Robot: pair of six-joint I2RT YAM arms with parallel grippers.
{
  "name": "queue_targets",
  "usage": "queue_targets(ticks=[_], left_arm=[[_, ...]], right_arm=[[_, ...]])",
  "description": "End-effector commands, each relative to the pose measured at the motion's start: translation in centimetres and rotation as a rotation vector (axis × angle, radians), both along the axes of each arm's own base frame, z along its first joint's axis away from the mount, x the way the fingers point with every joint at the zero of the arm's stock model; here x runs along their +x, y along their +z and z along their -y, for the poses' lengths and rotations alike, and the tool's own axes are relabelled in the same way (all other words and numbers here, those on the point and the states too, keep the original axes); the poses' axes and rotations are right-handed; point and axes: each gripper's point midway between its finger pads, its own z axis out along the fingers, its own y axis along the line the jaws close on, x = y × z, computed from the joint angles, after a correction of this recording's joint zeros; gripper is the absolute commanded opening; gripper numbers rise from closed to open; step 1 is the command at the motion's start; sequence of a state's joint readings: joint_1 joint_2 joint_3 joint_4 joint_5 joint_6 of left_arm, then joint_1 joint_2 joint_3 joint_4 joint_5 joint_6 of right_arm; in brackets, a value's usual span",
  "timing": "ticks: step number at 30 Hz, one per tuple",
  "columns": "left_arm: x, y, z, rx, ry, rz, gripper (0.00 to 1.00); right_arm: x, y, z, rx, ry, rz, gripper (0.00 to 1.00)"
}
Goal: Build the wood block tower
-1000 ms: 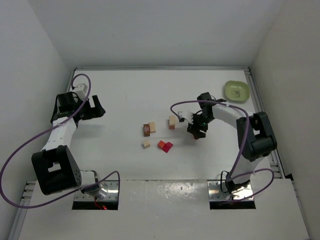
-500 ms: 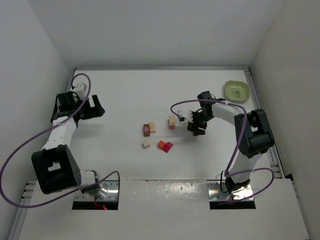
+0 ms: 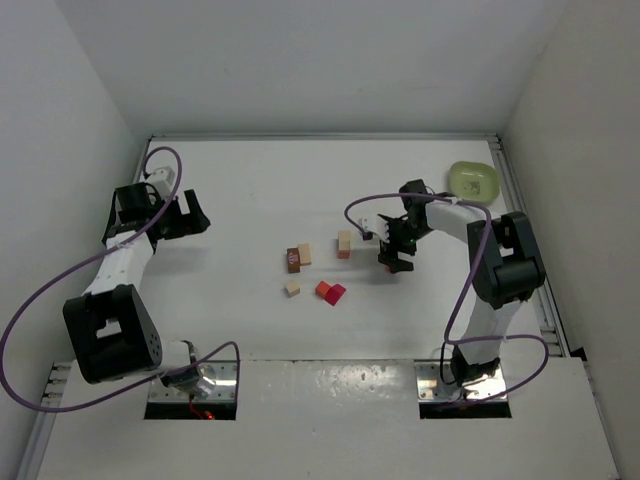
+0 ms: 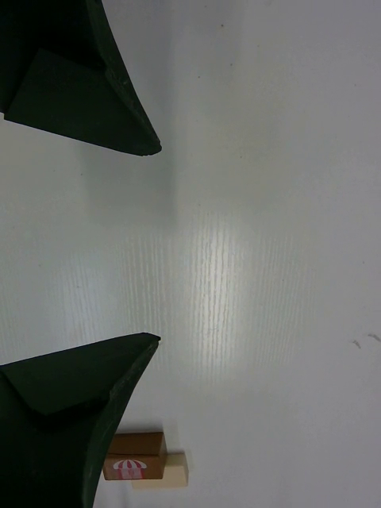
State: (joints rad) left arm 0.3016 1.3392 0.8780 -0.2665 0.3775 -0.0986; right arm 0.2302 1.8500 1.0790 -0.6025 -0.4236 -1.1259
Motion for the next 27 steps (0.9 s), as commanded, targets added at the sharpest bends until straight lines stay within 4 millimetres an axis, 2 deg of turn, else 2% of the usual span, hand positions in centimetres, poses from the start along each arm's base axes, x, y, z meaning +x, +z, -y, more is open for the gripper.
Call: queue_targets(ticks=[1, 5, 9, 13, 22, 27], left_arm=[[1.4, 2.0, 0.0, 0.01, -0.004, 0.066, 1.0], [1.4, 2.0, 0.0, 0.01, -0.004, 0.066, 1.0], [1.4, 2.0, 0.0, 0.002, 0.001, 0.065, 1.0], [1.4, 2.0, 0.0, 0.002, 0.001, 0.065, 1.0], [1.4, 2.4, 0.0, 0.005, 0.001, 0.073, 1.0], [1.2, 2.0, -0.1, 0.008, 0.008, 0.063, 1.0]], right_arm=[[0.9, 1.3, -1.1, 0.064, 0.039, 0.02, 0.88], [1.1, 1.7, -1.3, 0.073, 0.034, 0.003, 0.88], [0.8, 1.8, -1.3, 0.072, 0.039, -0.012, 0.83], [0.6, 1.5, -1.2, 0.064, 0.04, -0.032, 0.81], [0.1, 0.9, -1.0, 0.048, 0.028, -0.059, 0.81], [-0.5, 0.8, -1.0, 0.051, 0.038, -0.064, 0.66]])
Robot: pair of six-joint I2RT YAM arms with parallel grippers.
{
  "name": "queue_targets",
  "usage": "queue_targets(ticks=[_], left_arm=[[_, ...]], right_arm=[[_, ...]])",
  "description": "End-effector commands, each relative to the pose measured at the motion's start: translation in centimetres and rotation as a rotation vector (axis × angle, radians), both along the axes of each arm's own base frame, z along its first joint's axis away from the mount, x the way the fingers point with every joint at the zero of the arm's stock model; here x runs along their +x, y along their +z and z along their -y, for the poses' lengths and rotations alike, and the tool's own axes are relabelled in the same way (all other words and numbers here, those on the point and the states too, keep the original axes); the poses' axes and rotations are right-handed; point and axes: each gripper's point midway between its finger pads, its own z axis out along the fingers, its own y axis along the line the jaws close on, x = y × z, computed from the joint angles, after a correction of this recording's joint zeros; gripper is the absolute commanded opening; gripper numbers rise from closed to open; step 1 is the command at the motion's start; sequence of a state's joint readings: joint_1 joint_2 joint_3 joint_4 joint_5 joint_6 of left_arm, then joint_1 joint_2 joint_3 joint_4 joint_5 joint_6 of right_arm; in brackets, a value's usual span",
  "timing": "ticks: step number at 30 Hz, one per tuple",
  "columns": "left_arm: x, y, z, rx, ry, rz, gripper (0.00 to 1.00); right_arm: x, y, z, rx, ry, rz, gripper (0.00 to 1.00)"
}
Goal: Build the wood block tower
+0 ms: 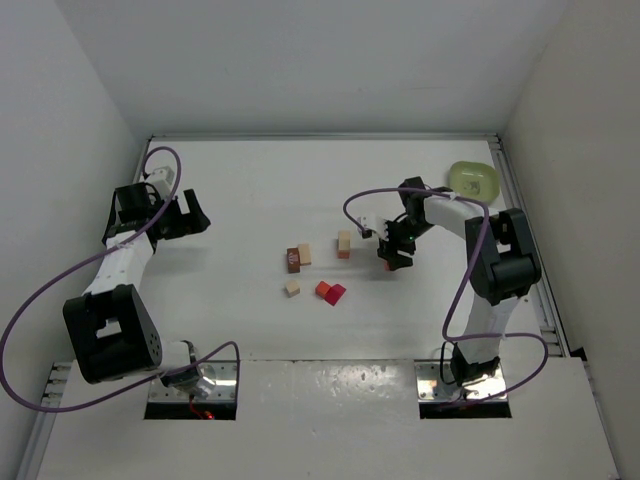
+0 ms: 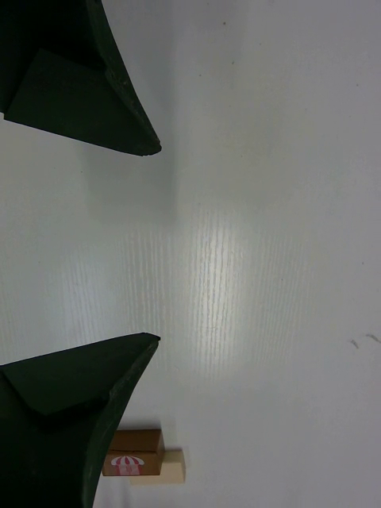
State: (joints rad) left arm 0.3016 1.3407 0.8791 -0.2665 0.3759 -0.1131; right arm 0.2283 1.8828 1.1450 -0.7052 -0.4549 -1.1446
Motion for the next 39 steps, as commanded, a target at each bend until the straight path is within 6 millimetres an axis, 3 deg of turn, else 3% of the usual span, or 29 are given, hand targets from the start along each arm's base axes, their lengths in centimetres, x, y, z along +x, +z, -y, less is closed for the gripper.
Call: queue_targets(ticks=[1, 11, 19, 22, 30, 39], left_arm=[[1.1, 1.9, -0.1, 0.019, -0.002, 0.066, 1.0], [1.1, 1.9, -0.1, 0.019, -0.002, 0.066, 1.0], [1.1, 2.0, 0.1, 0.021, -0.028, 0.072, 1.0], [1.1, 2.0, 0.1, 0.021, -0.028, 0.072, 1.0], [1.1, 2.1, 0.3, 0.008, -0.03, 0.072, 1.0], [1.1, 2.1, 0.3, 0.008, -0.029, 0.072, 1.0]], right_arm=[[0.1, 0.3, -0.7, 0.04, 0.016, 0.006, 0.62], [1.1, 1.3, -1.3, 0.071, 0.017, 0.045, 0.53], [3.6, 6.8, -3.0, 0.164, 0.015, 0.115, 0.48], [4.0, 8.1, -3.2, 0.17, 0.005, 0.112, 0.48], [4.3, 10.4, -5.2, 0.166, -0.003, 0.078, 0.46], [4.3, 11.3, -8.2, 0.199, -0.027, 0.061, 0.44]])
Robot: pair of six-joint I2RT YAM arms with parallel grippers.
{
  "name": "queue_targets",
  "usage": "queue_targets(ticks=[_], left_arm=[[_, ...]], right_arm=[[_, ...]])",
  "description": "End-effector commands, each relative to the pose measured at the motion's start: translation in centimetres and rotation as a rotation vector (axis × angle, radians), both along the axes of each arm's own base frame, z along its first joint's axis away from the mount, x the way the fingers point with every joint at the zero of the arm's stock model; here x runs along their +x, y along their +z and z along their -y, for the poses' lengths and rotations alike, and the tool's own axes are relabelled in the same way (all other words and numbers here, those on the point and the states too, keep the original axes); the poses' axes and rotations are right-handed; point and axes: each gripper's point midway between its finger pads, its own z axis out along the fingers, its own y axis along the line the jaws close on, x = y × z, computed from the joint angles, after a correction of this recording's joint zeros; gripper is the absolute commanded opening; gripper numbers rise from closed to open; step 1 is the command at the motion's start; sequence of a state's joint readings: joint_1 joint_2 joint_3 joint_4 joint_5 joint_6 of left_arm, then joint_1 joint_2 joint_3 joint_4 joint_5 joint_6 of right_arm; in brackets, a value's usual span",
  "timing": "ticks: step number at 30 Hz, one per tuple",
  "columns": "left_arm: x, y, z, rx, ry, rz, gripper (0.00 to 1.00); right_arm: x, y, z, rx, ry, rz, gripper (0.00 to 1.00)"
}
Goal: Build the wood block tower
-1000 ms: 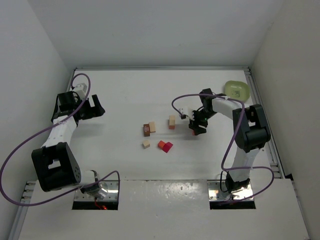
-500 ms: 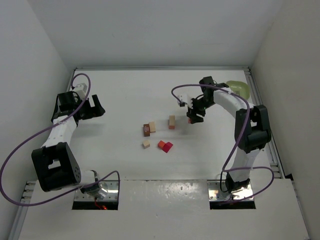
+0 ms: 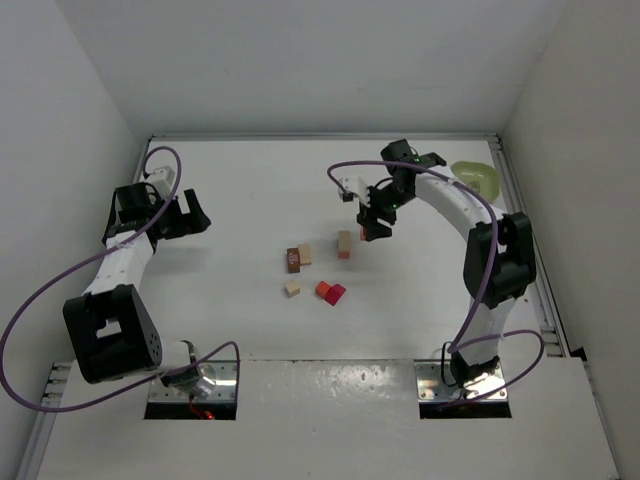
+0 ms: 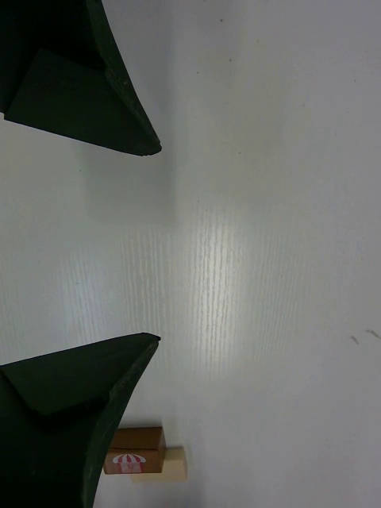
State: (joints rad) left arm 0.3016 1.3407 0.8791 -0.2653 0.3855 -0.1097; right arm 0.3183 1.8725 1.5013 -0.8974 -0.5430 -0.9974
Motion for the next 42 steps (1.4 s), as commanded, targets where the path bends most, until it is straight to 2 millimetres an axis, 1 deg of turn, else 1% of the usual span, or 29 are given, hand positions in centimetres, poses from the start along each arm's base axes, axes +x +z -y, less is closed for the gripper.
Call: queue_targets(ticks=[1, 7, 8, 9, 11, 12, 18, 22, 23, 24, 26, 27, 38, 42], left_arm=[[1.3, 2.2, 0.2, 0.014, -0.02, 0.078, 1.0], [1.3, 1.8, 0.1, 0.011, -0.02, 0.069, 1.0], [1.3, 1.8, 0.1, 0.011, -0.02, 0.069, 1.0], [1.3, 1.8, 0.1, 0.011, -0.02, 0.069, 1.0], [1.3, 1.8, 0.0, 0.016, -0.013, 0.067, 1.0], [1.3, 1.8, 0.0, 0.016, -0.013, 0.067, 1.0], [1.3, 2.0, 0.0, 0.009, -0.008, 0.066, 1.0], [1.6, 2.0, 0.1, 0.0, -0.015, 0.057, 1.0], [1.6, 1.7, 0.1, -0.002, -0.015, 0.049, 1.0], [1.8, 2.1, 0.2, -0.005, -0.022, 0.059, 1.0], [1.8, 2.1, 0.2, -0.005, -0.022, 0.059, 1.0], [1.9, 1.8, 0.2, -0.008, -0.022, 0.05, 1.0], [1.9, 1.8, 0.2, -0.008, -0.022, 0.05, 1.0], [1.9, 1.7, 0.0, -0.002, -0.015, 0.049, 1.0]], right_arm=[[-0.1, 1.3, -2.2, 0.064, 0.003, -0.013, 0.44], [-0.1, 0.6, -4.1, 0.051, 0.02, -0.021, 0.44], [0.0, 0.6, -4.1, 0.045, 0.018, -0.018, 0.44], [-0.1, 0.0, -4.4, 0.033, 0.025, -0.024, 0.44], [0.3, 0.0, -4.6, 0.031, 0.021, -0.008, 0.44], [0.1, -0.3, -4.8, 0.028, 0.021, -0.013, 0.44], [0.6, -0.6, -6.1, 0.036, 0.02, 0.001, 0.44], [0.4, -1.1, -6.5, 0.023, 0.043, 0.002, 0.44], [0.5, -1.0, -6.4, 0.024, 0.042, 0.001, 0.44], [0.5, -1.2, -6.5, 0.022, 0.043, -0.003, 0.44], [0.7, -1.3, -6.6, 0.021, 0.044, -0.002, 0.44], [0.7, -1.3, -6.7, 0.021, 0.046, -0.001, 0.44], [1.7, -1.7, -7.0, 0.0, 0.056, 0.02, 0.44], [1.4, -2.3, -7.2, -0.011, 0.065, 0.008, 0.45]])
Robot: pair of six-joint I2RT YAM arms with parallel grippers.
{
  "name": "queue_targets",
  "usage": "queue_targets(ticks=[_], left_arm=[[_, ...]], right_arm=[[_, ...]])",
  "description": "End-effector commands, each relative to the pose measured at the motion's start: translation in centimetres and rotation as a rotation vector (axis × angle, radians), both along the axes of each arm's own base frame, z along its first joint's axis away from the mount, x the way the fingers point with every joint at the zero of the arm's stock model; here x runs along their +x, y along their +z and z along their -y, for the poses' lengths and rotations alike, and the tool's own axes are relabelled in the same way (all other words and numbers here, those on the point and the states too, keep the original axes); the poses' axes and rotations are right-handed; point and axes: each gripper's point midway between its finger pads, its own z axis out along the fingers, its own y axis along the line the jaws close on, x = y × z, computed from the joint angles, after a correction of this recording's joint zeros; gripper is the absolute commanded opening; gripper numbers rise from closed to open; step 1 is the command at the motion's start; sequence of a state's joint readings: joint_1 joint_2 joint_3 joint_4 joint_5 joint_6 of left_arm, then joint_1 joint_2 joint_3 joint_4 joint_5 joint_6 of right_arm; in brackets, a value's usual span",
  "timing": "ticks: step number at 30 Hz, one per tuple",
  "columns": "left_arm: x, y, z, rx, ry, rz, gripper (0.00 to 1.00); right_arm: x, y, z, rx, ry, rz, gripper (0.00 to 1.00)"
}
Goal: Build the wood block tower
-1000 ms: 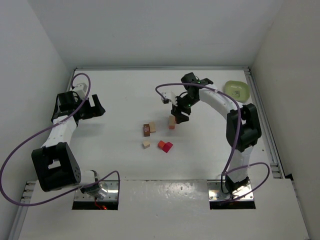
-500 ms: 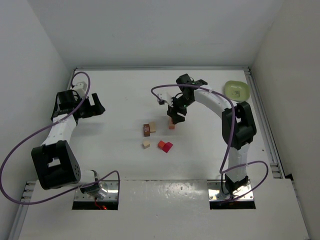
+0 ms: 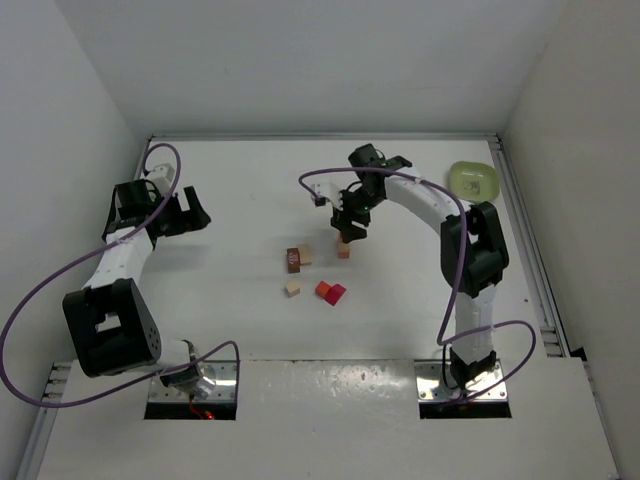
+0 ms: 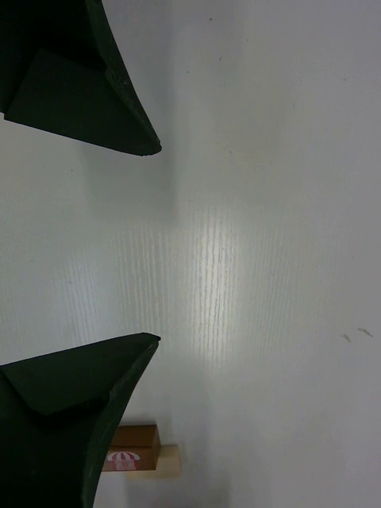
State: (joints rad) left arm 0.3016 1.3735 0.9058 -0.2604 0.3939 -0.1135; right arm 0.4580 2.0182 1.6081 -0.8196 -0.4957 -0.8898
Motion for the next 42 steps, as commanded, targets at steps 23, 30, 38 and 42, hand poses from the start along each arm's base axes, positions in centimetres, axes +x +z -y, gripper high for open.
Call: queue_targets(ticks=[23, 30, 38, 42], left_arm=[[0.9, 1.3, 0.1, 0.003, -0.01, 0.04, 1.0], [0.9, 1.3, 0.1, 0.003, -0.01, 0.04, 1.0], [0.7, 0.9, 0.2, 0.001, -0.01, 0.031, 1.0], [0.7, 0.9, 0.2, 0.001, -0.01, 0.031, 1.0]], right_arm=[[0.0, -1.5, -0.6, -0.027, 0.042, -0.005, 0.48], [-0.2, -1.6, -0.7, -0.033, 0.051, -0.011, 0.49], [-0.3, -2.1, -0.6, -0.041, 0.053, -0.016, 0.51], [-0.3, -2.2, -0.6, -0.044, 0.055, -0.017, 0.51]])
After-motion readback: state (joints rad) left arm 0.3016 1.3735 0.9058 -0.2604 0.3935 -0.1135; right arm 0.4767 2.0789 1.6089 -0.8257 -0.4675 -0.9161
